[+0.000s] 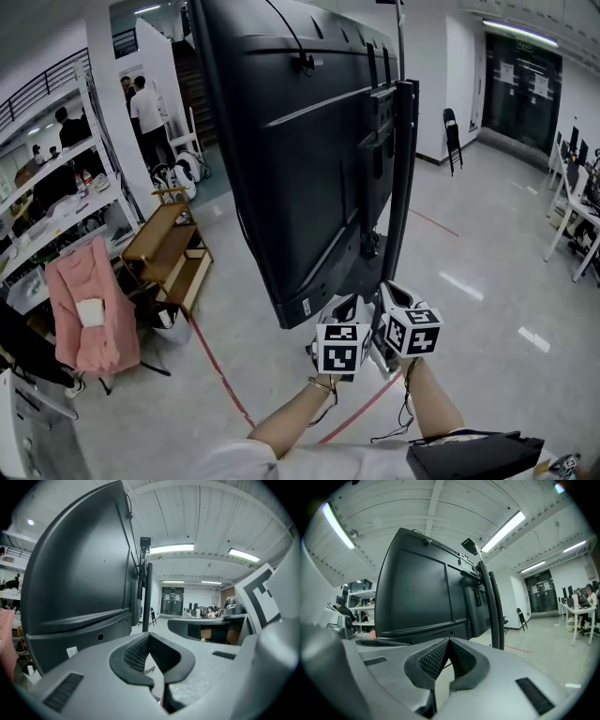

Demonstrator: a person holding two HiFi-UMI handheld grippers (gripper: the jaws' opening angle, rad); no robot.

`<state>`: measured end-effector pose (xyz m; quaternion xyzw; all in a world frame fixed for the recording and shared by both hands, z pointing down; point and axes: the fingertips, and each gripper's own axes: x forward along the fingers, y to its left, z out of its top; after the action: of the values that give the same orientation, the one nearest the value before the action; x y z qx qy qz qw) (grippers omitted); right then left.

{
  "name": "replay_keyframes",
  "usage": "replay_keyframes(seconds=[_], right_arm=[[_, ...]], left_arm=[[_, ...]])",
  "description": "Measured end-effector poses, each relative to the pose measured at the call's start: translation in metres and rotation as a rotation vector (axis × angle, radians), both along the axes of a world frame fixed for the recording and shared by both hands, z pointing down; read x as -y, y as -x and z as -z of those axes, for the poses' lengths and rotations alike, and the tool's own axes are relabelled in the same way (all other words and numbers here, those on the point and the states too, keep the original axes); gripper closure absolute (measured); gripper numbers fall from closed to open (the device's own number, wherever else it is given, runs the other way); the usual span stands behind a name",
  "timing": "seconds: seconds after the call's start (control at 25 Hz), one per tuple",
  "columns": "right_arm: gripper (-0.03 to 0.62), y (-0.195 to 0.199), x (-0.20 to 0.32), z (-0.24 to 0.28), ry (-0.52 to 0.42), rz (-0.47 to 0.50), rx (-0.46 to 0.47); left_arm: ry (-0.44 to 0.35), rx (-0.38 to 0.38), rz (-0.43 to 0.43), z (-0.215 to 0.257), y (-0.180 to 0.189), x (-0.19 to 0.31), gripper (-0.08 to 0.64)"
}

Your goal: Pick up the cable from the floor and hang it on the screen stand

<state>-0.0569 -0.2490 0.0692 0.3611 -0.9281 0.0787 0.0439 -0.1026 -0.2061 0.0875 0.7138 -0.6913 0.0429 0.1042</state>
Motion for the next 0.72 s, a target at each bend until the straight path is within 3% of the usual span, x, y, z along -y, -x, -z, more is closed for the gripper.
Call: replay_keyframes(seconds=[0.72], right_arm=[[0.577, 0.002, -0.014, -0.003, 0.002, -0.037, -0.025]], left_arm=[[-0.023, -0.059, -0.027, 0.008, 0.013, -0.005, 0.557]])
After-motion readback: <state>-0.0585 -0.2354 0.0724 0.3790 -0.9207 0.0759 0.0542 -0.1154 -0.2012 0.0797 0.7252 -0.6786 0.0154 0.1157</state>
